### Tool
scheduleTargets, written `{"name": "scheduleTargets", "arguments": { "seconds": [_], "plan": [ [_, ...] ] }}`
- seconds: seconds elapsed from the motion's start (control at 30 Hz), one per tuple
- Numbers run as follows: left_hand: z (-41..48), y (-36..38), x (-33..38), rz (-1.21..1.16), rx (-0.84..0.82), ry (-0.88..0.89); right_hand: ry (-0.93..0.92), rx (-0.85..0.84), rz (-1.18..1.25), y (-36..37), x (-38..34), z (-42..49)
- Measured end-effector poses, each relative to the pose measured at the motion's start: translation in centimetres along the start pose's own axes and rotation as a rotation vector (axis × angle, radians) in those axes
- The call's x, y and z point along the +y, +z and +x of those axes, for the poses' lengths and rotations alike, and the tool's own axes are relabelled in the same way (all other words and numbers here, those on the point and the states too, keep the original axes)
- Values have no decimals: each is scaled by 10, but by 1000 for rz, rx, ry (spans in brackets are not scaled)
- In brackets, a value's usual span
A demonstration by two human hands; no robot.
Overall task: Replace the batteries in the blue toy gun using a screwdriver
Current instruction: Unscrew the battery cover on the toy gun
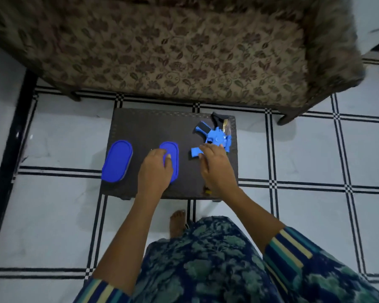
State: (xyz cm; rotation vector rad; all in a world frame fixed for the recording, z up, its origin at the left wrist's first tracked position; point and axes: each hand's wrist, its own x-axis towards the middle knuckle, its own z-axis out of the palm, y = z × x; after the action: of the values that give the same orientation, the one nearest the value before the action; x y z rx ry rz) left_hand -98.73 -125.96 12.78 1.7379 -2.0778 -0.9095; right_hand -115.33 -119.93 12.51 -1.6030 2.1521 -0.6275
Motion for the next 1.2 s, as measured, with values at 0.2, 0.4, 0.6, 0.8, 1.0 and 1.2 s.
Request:
{"name": "scheduleTargets", "arguments": {
  "seconds": [0.2,0.4,0.6,0.8,1.0,1.2],
  "plan": [
    [-28,-3,94,-80,8,-28,7,25,20,-79,14,-13],
    [-22,42,186,-10,37,-17,-50,-16,30,-141,72,-19],
    [-19,93,273,-24,119,-113,-170,-103,9,-225,147,11],
    [16,93,320,45,194,-172,-274,-195,45,-279,180,74],
    [69,97,343,72,275,-325,-434,-271,113,-286,186,161],
    [135,97,348,6,323,-502,-632,-463,46,-284,180,268]
  ]
}}
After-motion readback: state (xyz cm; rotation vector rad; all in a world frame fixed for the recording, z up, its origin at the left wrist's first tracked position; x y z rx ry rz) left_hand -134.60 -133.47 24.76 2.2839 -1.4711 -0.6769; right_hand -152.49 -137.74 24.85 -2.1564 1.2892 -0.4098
